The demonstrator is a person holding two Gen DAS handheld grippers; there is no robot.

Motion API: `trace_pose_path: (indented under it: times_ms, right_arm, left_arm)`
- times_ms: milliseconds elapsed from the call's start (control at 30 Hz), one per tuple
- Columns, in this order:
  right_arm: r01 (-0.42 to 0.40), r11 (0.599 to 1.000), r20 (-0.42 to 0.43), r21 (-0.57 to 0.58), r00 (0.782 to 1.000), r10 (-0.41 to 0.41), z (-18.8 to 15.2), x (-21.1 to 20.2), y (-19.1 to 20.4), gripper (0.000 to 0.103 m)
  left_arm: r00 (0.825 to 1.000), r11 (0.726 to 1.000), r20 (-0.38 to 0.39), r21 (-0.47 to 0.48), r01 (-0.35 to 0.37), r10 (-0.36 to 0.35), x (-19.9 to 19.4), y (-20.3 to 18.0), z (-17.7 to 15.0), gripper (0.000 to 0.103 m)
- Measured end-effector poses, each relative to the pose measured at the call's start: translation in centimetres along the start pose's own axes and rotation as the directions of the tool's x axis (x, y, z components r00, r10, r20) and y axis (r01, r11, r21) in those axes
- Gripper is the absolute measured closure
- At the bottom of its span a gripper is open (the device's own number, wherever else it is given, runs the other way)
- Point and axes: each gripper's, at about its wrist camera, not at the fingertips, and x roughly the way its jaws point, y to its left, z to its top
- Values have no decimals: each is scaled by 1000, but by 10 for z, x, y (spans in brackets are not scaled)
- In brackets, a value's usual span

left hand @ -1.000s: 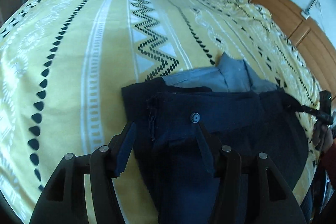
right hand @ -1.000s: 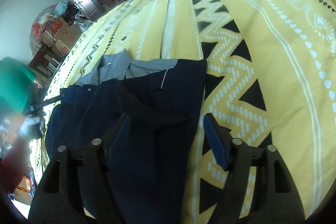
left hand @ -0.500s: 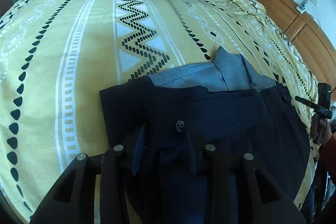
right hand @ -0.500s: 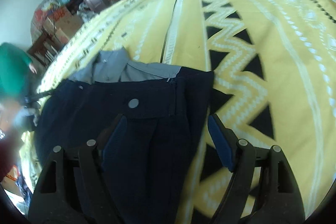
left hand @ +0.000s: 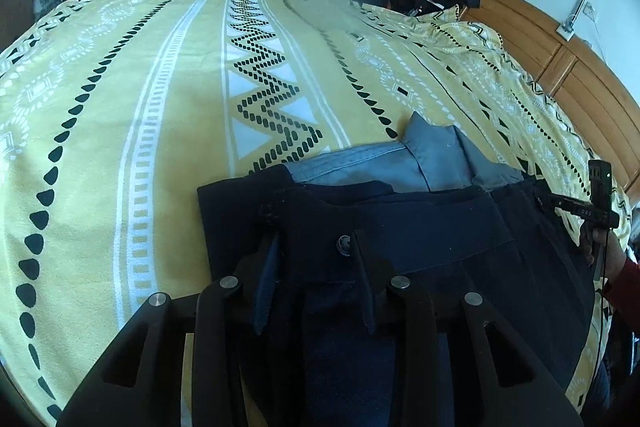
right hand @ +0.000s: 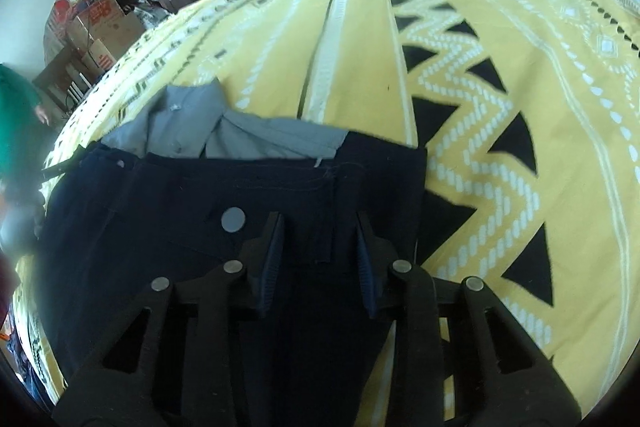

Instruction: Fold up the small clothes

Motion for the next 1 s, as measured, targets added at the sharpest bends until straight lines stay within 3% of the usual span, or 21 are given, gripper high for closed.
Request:
trace_pose_path:
  times_ms: [33,100,133,167,333,500,567,600,633,667,700,767,867,933,1000]
  right_arm:
    - [0,1000,-10,1,1000,0,0,2,0,71]
    - [13,1000,-10,-10,1000,-13,2,0,1,90]
    - [26,999,6,-27,1000,-25,5,-8,6,94]
    - [24,999,46,-43,999,-22,8,-23,12,95]
    - [-6,997,177,-78,984,19,35,-77,21,95]
    - [17,1000,171,-12,985,-14,53,-50,-3,95]
    - [30,1000,75,9,997,-31,46,-12,-15,95]
    - [26,999,21,33,999,-26,39,5,-22,94]
    - [23,999,-36,48,999,-22,26,27,-29,93]
    - [4,999,26,43,1000,-5,18,25,-32,94]
    - [-7,998,29,62,1000,6,19,24,-34,94]
    - [35,998,43,61,998,-38,23,13,-31,81]
    - [143,990,76,-9,987,-142,25,-20,-14,76]
    - [166,986,138,-33,977,-160,21,-49,-2,73]
    - [132,991,190,-36,974,-123,7,-80,13,68]
  left_arm:
    - [1000,1000,-22,-3,6,-6,4,1,0,67]
    - [997,1000,-72,2,13,-12,13,-1,1,71]
    - [996,1000,-89,19,2,-1,16,-5,2,77]
    - [996,999,-85,33,-1,4,13,-9,4,86]
    - [998,999,64,46,-10,7,-34,-22,28,88]
    - [993,997,92,30,-75,72,-29,-10,48,91]
    - [993,994,61,3,-105,105,-11,3,48,91]
    - [990,990,12,5,-138,138,6,11,43,91]
    - [984,987,-87,-10,-160,158,32,23,32,92]
    - [985,990,-104,-28,-139,135,43,29,23,92]
    - [992,992,-63,-41,-116,114,39,32,21,92]
    - [994,990,-50,-93,-103,99,27,40,23,87]
    - [980,982,-63,-10,-187,186,8,24,23,87]
    - [976,977,-53,53,-209,211,-17,3,17,83]
    - [982,980,-22,80,-184,187,-44,-15,8,77]
